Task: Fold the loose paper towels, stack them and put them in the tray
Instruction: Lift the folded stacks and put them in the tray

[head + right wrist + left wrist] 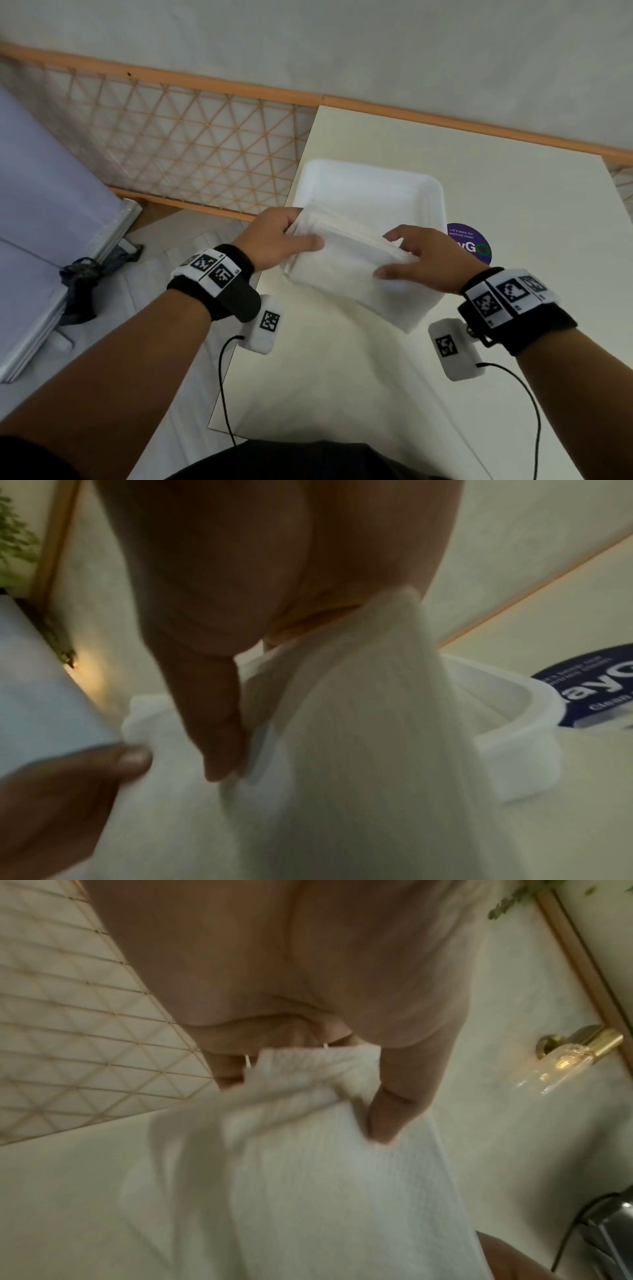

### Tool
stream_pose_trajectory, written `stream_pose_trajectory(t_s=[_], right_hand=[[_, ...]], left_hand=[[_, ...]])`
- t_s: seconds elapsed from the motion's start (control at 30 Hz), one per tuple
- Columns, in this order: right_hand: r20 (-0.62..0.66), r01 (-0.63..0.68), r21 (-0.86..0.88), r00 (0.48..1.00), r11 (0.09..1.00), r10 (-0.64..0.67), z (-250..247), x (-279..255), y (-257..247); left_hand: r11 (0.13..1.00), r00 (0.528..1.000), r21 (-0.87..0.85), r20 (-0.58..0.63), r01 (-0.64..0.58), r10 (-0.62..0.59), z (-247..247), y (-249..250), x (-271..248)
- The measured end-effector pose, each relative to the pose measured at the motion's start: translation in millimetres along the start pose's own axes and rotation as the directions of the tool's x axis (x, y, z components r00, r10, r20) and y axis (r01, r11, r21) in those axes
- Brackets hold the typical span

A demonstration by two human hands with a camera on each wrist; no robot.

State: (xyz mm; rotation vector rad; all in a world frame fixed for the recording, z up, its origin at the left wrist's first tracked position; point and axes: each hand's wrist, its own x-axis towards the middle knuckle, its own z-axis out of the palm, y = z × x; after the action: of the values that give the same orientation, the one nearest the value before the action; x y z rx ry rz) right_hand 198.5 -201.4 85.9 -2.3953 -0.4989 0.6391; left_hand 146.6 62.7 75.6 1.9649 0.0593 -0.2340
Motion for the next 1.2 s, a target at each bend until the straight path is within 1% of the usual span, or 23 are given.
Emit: stream_pose_trajectory(t_s=[0.03, 0.1, 0.17, 0.23, 0.27, 0.33, 0.4, 0.43, 0.47, 0.53, 0.6, 0.67, 0.73, 0.83, 0.93, 0.97, 1.0, 1.07, 1.1, 1.2], right_hand=[[0.018, 0.018, -0.026, 1.0, 1.0, -0.018, 2.6, 1.0, -1.8], [0.028, 0.064, -0.04, 0.998, 0.997, -0.063, 6.5, 4.0, -9.5], [0.008, 0.088, 0.018, 0.996, 0.996, -0.088, 7.8, 7.1, -16.8], [-0.037, 0.106, 0.075, 0.994, 0.992, -0.103, 7.1, 10.7, -19.5], [-0.064, 0.109, 0.106, 0.993, 0.988, -0.102, 6.2, 12.2, -19.3], [-0.106, 0.103, 0.224, 0.991, 0.969, -0.081, 3.3, 13.1, -18.5], [-0.138, 0.099, 0.368, 0.989, 0.925, -0.051, 0.4, 13.6, -20.1], [-0.158, 0.097, 0.429, 0.987, 0.898, -0.031, -0.4, 15.1, -21.3], [-0.179, 0.103, 0.482, 0.984, 0.87, -0.017, -0.8, 17.6, -22.6], [-0.214, 0.116, 0.564, 0.977, 0.818, 0.009, -0.5, 25.8, -26.0], [-0.226, 0.118, 0.623, 0.974, 0.773, 0.033, 0.7, 35.5, -26.7], [-0.23, 0.112, 0.661, 0.972, 0.742, 0.057, 2.6, 43.6, -25.8], [-0.247, 0.105, 0.657, 0.965, 0.746, 0.082, 4.2, 51.4, -22.0], [-0.277, 0.107, 0.589, 0.958, 0.801, 0.075, 6.4, 59.1, -13.4], [-0.279, 0.148, 0.44, 0.96, 0.886, -0.021, 8.9, 62.4, -4.3], [-0.284, 0.139, 0.386, 0.958, 0.912, -0.026, 8.3, 60.1, -4.4], [-0.296, 0.132, 0.325, 0.955, 0.936, -0.032, 8.5, 58.0, -3.6], [-0.343, 0.171, 0.217, 0.935, 0.961, -0.089, 9.9, 54.7, -0.8], [-0.368, 0.188, 0.201, 0.924, 0.961, -0.103, 10.0, 53.4, -0.1], [-0.406, 0.176, 0.285, 0.913, 0.942, -0.048, 12.1, 55.6, 3.4]], left_hand=[[0.999, 1.0, -0.033, -0.015, -0.004, 0.004, 3.0, 3.4, 2.1], [0.998, 1.0, -0.06, -0.002, -0.021, 0.02, 9.0, 12.0, 6.9], [0.998, 0.999, -0.054, 0.021, -0.033, 0.034, 12.7, 19.8, 12.0], [0.997, 0.999, -0.067, -0.001, -0.041, 0.041, 11.7, 23.7, 18.5], [0.993, 0.999, -0.111, -0.023, -0.039, 0.036, 10.4, 25.8, 20.6], [0.964, 0.997, -0.266, -0.082, -0.022, 0.001, 8.2, 24.5, 24.4], [0.916, 0.986, -0.4, -0.149, 0.012, -0.078, 10.2, 19.1, 27.0], [0.895, 0.982, -0.445, -0.154, 0.033, -0.113, 13.5, 17.4, 26.9], [0.872, 0.983, -0.487, -0.132, 0.05, -0.131, 18.6, 14.7, 26.5], [0.817, 0.989, -0.571, -0.052, 0.081, -0.135, 32.4, 9.5, 25.2], [0.766, 0.991, -0.632, 0.02, 0.116, -0.133, 46.3, 10.5, 25.3], [0.709, 0.99, -0.694, 0.047, 0.127, -0.132, 56.0, 12.7, 28.9], [0.686, 0.992, -0.719, 0.041, 0.112, -0.119, 62.1, 17.7, 33.6], [0.703, 0.989, -0.706, -0.026, 0.085, -0.146, 69.2, 25.4, 40.1], [0.702, 0.966, -0.709, -0.126, 0.072, -0.227, 76.5, 26.7, 44.7], [0.698, 0.957, -0.713, -0.153, 0.067, -0.248, 77.9, 26.5, 45.7], [0.694, 0.948, -0.717, -0.177, 0.059, -0.263, 78.9, 26.3, 46.6], [0.694, 0.935, -0.719, -0.215, 0.044, -0.281, 80.8, 26.3, 47.4], [0.698, 0.93, -0.715, -0.229, 0.038, -0.286, 82.2, 26.4, 48.3], [0.698, 0.918, -0.716, -0.26, 0.025, -0.299, 87.5, 27.4, 49.0]])
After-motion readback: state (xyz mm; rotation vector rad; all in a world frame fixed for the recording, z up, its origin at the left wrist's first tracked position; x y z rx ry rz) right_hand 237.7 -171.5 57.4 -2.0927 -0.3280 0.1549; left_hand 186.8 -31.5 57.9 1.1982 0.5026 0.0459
